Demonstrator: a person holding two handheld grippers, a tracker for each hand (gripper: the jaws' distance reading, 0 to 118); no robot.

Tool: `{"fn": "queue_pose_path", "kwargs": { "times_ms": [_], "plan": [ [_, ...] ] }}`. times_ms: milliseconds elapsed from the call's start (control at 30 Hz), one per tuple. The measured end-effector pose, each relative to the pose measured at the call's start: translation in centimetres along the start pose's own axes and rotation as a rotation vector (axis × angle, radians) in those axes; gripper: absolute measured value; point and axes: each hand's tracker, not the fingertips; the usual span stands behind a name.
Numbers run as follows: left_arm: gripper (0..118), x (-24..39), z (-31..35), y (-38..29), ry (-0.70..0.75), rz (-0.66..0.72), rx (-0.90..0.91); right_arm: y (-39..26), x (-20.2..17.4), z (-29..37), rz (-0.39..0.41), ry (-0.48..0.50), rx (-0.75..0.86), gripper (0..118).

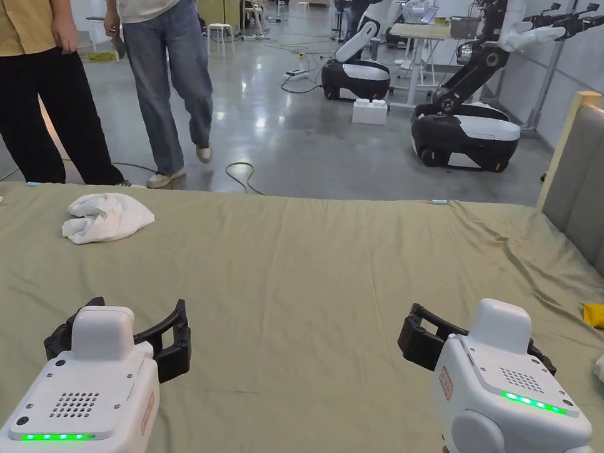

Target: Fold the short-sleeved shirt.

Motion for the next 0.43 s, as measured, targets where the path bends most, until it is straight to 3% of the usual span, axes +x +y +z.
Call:
{"fn": "queue_pose_path", "kwargs": {
  "times_ms": [233,433],
  "plan": [
    [91,0.1,-0.1,-0.1,0.003,-0.014,-0.005,-0.1,0.2,-0.4,0.004,-0.010,-0.032,112],
    [92,0.0,-0.3,-0.3,0.003,-0.015,-0.007,0.0,0.9,-1.1,-0.040,-0.001,-0.070,112]
  ]
}}
